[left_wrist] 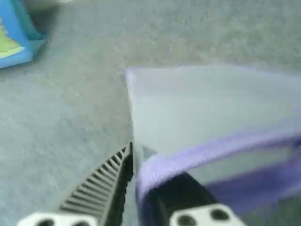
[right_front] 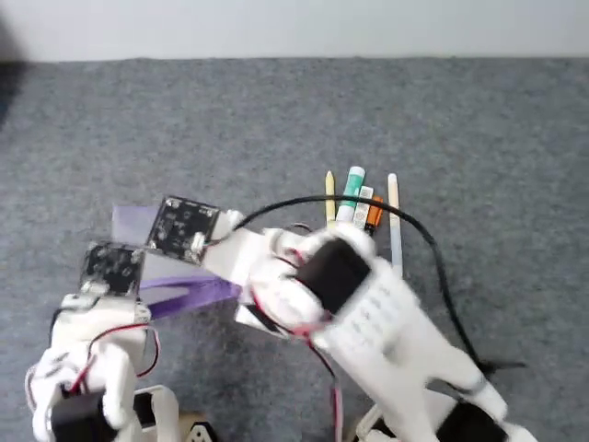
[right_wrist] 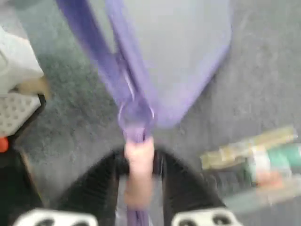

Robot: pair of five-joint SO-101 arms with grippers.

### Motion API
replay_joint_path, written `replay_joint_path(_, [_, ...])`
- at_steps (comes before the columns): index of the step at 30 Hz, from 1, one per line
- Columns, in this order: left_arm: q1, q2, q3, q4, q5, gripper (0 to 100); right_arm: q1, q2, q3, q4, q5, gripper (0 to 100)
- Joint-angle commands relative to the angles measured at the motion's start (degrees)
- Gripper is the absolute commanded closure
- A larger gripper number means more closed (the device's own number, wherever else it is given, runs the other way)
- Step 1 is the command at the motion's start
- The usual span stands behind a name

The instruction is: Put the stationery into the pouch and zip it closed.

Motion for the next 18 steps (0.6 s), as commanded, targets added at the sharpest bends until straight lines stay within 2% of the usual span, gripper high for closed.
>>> replay_joint_path(1, [-0.18,-0.7,-0.57,0.0,-0.53,99,3.47,-4.53,-0.7,1.89,-0.44,99.1])
replay_joint_path(13, [-0.18,-0.18,-4.18,0.44,-0.44,99,10.51,-5.85,-0.7,1.71,-0.53,99.1])
replay_joint_path(18, [1.05,-0.18,-6.99,0.44,4.22,99,11.38,-5.85,-0.88,1.71,-0.62,98.7])
